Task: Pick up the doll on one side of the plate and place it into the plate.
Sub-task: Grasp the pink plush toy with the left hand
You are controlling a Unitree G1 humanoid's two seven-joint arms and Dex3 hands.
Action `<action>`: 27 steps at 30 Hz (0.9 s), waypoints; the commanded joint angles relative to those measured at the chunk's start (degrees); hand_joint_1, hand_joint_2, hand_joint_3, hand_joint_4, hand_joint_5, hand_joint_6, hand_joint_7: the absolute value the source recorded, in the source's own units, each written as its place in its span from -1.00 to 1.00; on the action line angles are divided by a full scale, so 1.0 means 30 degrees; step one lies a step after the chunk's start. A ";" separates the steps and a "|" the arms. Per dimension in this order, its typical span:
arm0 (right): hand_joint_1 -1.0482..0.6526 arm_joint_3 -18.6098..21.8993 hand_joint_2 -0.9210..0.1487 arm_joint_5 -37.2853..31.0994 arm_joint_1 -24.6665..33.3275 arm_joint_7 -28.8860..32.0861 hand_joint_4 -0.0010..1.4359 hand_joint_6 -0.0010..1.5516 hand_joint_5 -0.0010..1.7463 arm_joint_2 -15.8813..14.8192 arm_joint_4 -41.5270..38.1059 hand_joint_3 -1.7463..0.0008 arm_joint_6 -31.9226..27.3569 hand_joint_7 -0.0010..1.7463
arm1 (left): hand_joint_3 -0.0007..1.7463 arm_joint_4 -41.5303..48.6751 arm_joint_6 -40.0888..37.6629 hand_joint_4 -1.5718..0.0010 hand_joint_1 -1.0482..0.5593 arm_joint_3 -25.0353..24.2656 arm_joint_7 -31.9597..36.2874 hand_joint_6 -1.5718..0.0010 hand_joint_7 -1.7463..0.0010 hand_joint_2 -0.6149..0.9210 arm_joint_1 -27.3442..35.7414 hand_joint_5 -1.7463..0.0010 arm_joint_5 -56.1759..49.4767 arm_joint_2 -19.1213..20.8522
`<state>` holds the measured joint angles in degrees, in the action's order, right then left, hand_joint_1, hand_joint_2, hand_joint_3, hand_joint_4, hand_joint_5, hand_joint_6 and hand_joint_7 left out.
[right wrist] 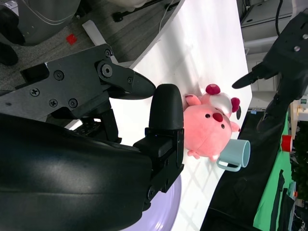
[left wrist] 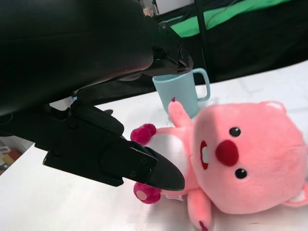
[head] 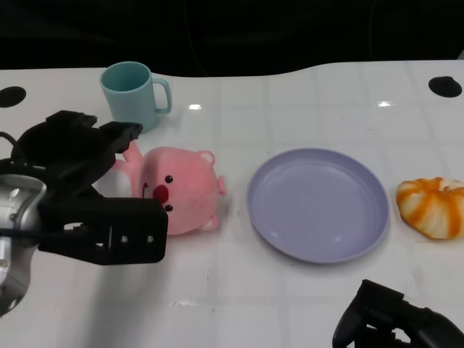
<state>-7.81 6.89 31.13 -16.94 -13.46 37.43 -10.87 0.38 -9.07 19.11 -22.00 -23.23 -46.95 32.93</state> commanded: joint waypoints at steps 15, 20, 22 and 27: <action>0.02 0.0219 -0.68 0.0147 0.0641 -0.0195 -0.10 -0.44 1.00 -0.0327 0.0493 0.05 0.0250 0.94 | -0.98 0.7367 0.0584 0.91 -0.55 0.2637 -0.0075 0.75 1.00 1.00 -0.3541 0.83 -0.0846 -0.1832; 0.03 0.0250 -0.67 0.0042 0.0709 -0.0285 -0.10 -0.44 1.00 -0.0398 0.0313 0.06 0.0579 0.94 | -0.99 0.9770 0.0836 0.91 -0.53 0.3409 0.0186 0.75 1.00 1.00 -0.4448 0.86 -0.0897 -0.2594; 0.03 0.0270 -0.67 0.0032 0.0773 -0.0270 -0.10 -0.44 1.00 -0.0407 0.0336 0.06 0.0532 0.94 | -0.99 1.1065 0.1209 0.89 -0.52 0.3819 0.0479 0.74 0.99 0.99 -0.4878 0.87 -0.0878 -0.2992; 0.03 0.0271 -0.68 0.0102 0.0816 -0.0314 -0.11 -0.44 1.00 -0.0357 0.0250 0.06 0.0656 0.93 | -1.00 1.3749 0.1908 0.82 -0.48 0.4379 0.1612 0.71 0.99 0.98 -0.5584 0.88 -0.0639 -0.3832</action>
<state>-7.13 6.89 33.22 -17.59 -14.03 38.32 -9.80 39.02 -4.25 31.24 -17.30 -40.43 -48.98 21.91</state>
